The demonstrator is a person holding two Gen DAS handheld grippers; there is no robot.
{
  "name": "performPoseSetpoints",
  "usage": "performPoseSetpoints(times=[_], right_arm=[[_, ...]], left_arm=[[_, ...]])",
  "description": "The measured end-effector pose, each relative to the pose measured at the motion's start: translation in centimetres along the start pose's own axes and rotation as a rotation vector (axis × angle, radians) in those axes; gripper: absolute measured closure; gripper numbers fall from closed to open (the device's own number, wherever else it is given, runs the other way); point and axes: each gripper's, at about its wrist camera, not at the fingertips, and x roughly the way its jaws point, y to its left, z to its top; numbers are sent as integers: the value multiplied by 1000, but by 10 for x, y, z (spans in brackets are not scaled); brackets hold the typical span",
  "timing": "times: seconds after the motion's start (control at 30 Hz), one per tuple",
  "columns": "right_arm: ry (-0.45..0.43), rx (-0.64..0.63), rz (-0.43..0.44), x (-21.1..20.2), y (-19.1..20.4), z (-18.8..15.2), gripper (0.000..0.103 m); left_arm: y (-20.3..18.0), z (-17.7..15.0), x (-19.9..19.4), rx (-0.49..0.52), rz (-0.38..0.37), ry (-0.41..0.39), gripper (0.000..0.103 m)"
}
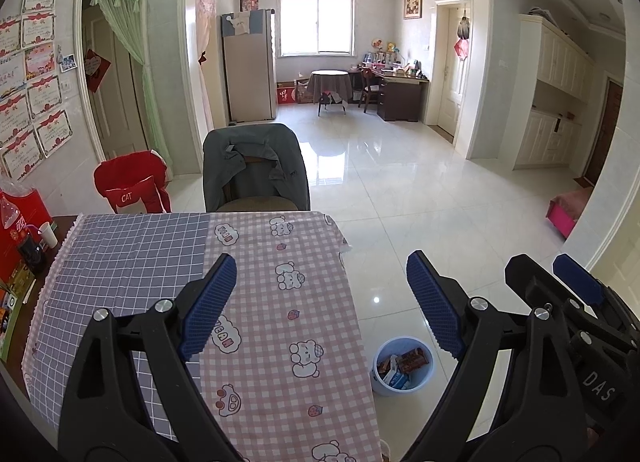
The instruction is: Collect trash
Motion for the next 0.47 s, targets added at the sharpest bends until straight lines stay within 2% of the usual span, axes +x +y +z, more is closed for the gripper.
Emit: performPoseSetpoints(times=[0.27,0.47], right_arm=[[18,-6,7,4,9,-7,17],[61,-10,27,18,17,-12,17]], left_arm=[[4,1,4,-16,10,18,17],[18,-4,12,-42,46,55,16]])
